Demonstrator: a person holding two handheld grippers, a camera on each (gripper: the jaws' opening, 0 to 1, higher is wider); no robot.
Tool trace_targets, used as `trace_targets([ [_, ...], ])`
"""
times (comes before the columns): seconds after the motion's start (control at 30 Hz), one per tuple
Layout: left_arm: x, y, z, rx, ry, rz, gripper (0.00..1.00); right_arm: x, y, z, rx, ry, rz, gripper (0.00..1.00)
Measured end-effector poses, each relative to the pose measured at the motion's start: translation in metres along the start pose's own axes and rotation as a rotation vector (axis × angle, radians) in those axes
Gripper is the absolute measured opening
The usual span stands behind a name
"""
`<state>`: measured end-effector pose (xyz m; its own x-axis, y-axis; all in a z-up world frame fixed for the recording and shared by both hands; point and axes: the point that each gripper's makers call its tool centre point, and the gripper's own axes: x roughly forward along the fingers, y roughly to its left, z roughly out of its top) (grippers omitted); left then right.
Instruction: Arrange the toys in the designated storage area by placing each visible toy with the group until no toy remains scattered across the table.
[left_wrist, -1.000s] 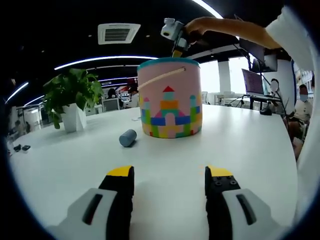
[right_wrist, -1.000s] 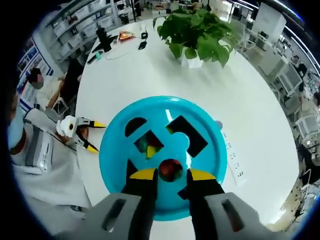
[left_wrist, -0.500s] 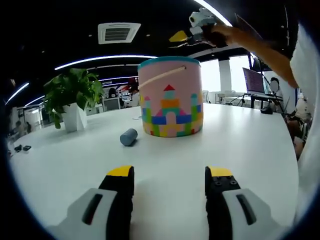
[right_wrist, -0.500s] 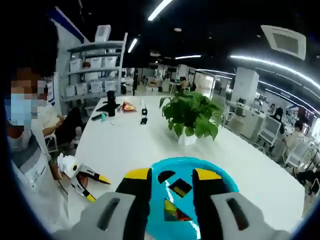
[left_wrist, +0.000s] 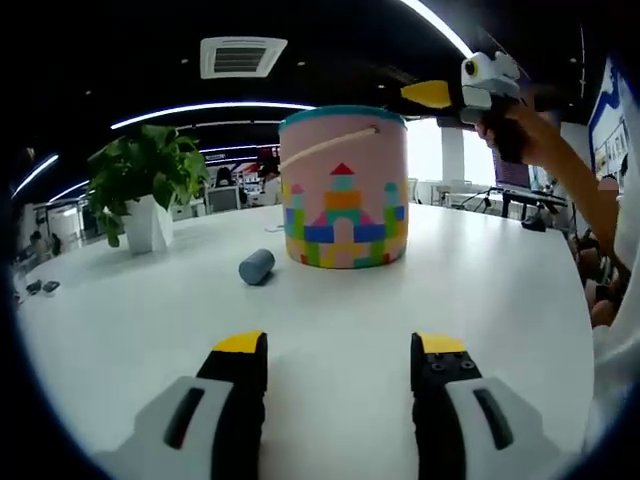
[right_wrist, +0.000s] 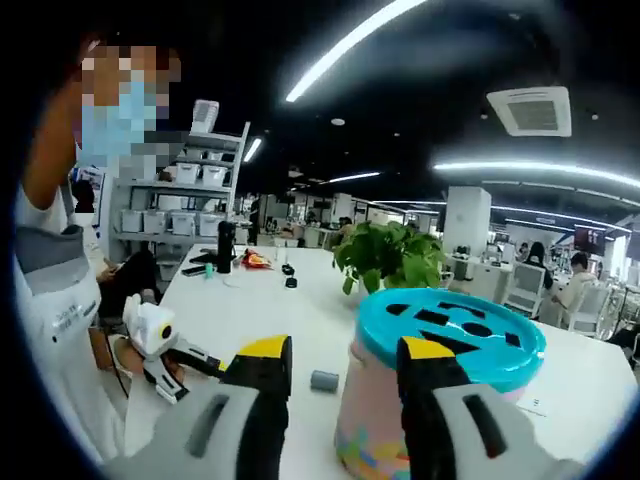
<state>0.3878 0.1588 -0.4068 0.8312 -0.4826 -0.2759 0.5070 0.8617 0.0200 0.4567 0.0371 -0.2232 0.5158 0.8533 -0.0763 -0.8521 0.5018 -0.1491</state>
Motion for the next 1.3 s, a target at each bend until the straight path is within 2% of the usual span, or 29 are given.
trace_targets([
  [0.03, 0.000, -0.001, 0.000, 0.004, 0.003, -0.001, 0.59, -0.006, -0.004, 0.004, -0.024, -0.027, -0.043, 0.40],
  [0.07, 0.000, -0.001, 0.000, 0.005, 0.004, -0.003, 0.59, -0.011, -0.008, 0.013, -0.066, -0.081, -0.070, 0.38],
  [0.1, -0.001, -0.002, 0.000, 0.004, 0.005, -0.003, 0.59, -0.017, -0.007, 0.019, -0.083, -0.116, -0.080, 0.38],
  [0.17, -0.002, -0.002, 0.001, 0.002, 0.005, -0.004, 0.59, -0.026, -0.004, 0.027, -0.049, -0.172, -0.074, 0.39],
  [0.33, -0.007, 0.000, 0.000, 0.017, 0.012, -0.003, 0.60, -0.026, 0.014, 0.023, -0.044, -0.191, -0.034, 0.46],
  [0.43, -0.010, 0.008, -0.002, 0.013, 0.017, 0.009, 0.60, -0.019, 0.024, 0.006, -0.037, -0.159, -0.013, 0.48],
  [0.63, -0.016, 0.022, -0.002, -0.001, 0.007, 0.054, 0.60, -0.002, 0.053, -0.025, -0.013, -0.174, 0.033, 0.49],
  [0.67, -0.016, 0.022, -0.002, -0.013, 0.000, 0.056, 0.60, 0.005, 0.060, -0.036, -0.004, -0.167, 0.048, 0.49],
  [0.73, -0.016, 0.022, -0.001, -0.015, -0.004, 0.058, 0.59, 0.013, 0.067, -0.056, 0.004, -0.133, 0.063, 0.49],
  [0.77, -0.016, 0.021, -0.001, -0.007, -0.005, 0.061, 0.59, 0.019, 0.072, -0.073, 0.064, -0.100, 0.075, 0.49],
  [0.83, -0.016, 0.020, -0.001, 0.006, -0.002, 0.060, 0.59, 0.028, 0.074, -0.094, 0.122, -0.076, 0.079, 0.49],
  [0.87, -0.015, 0.020, -0.002, 0.012, 0.000, 0.060, 0.59, 0.032, 0.076, -0.105, 0.121, -0.054, 0.083, 0.49],
  [1.03, -0.015, 0.019, -0.002, 0.032, 0.004, 0.063, 0.59, 0.042, 0.073, -0.136, 0.124, 0.010, 0.052, 0.49],
  [1.07, -0.015, 0.019, -0.002, 0.031, 0.003, 0.063, 0.59, 0.042, 0.071, -0.143, 0.133, 0.046, 0.036, 0.49],
  [1.1, -0.015, 0.020, -0.002, 0.029, 0.002, 0.064, 0.59, 0.042, 0.066, -0.141, 0.094, 0.043, 0.016, 0.50],
  [1.23, -0.015, 0.021, -0.002, 0.022, 0.000, 0.066, 0.59, 0.047, 0.062, -0.141, 0.125, 0.039, 0.003, 0.51],
  [1.3, -0.015, 0.022, -0.002, 0.022, -0.002, 0.067, 0.59, 0.052, 0.061, -0.143, 0.107, 0.048, -0.002, 0.53],
])
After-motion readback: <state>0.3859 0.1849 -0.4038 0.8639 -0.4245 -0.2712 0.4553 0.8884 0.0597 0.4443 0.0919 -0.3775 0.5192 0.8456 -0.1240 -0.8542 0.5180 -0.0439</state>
